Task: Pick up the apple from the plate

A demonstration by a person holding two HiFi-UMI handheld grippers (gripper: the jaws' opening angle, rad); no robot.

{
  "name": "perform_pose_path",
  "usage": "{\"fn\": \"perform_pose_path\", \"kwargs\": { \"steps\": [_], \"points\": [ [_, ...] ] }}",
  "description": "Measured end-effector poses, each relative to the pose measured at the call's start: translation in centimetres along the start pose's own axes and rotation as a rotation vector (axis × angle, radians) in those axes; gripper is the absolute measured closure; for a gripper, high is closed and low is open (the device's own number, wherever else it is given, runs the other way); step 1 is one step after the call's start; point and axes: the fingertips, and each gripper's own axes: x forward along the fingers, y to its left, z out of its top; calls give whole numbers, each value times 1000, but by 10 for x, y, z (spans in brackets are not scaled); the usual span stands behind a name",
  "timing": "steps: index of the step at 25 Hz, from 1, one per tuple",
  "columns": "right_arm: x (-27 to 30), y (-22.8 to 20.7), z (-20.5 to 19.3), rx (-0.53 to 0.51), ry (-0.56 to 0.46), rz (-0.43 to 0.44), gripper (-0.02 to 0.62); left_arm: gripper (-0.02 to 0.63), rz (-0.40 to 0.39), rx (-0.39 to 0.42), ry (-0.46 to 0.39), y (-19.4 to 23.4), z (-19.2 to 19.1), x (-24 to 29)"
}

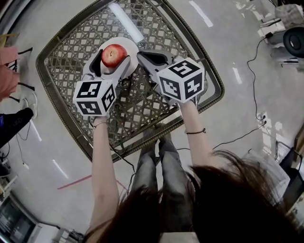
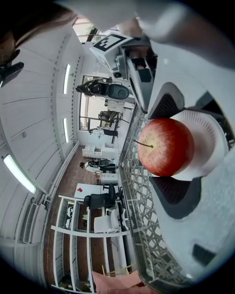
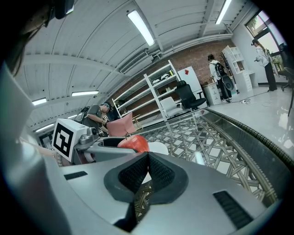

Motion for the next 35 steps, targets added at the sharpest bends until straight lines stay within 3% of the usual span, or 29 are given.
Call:
{"fn": "perform_pose_path", "kwargs": {
  "steps": [35],
  "points": [
    [-51,66,77,-15,-53,55,586,216,69,-98,-116,-32,81,-98]
  ]
}}
